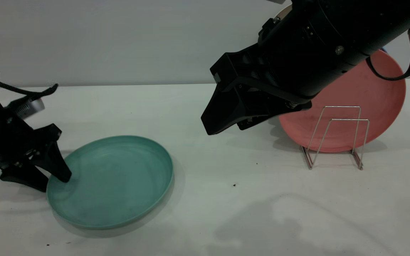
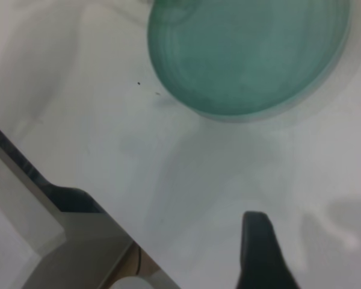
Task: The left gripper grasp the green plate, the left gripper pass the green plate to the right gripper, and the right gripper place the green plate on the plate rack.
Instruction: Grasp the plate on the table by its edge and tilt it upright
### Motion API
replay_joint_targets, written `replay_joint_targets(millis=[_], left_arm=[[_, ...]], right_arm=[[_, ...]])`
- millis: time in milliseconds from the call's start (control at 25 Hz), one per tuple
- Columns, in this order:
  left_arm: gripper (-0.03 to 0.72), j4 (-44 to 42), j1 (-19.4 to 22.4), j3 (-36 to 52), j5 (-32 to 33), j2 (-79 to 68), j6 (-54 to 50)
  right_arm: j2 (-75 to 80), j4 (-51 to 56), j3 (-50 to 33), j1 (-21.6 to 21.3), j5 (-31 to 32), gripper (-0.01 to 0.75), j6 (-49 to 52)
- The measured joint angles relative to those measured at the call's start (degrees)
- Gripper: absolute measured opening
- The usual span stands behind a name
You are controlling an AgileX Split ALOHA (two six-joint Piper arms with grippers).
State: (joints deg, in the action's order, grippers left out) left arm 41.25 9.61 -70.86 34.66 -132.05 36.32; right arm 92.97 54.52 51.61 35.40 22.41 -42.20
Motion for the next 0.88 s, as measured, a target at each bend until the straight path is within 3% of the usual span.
replay_joint_targets(millis=[240,760,880], left_arm=[[0.432,1.94,0.00,-0.29,0.00,-0.72,1.50],[0.047,2.22,0.00,-0.37,0.31,-0.78,1.56],[0.015,2.22,0.00,-0.37,0.45,-0.78,1.56]], right_arm=[[0.00,0.00,0.00,0.00,-0.18,0.469,0.00],[0.00,0.00,0.00,0.00,-0.66,0.469,0.00],[0.00,0.00,0.00,0.00,-0.09,0.469,0.06]])
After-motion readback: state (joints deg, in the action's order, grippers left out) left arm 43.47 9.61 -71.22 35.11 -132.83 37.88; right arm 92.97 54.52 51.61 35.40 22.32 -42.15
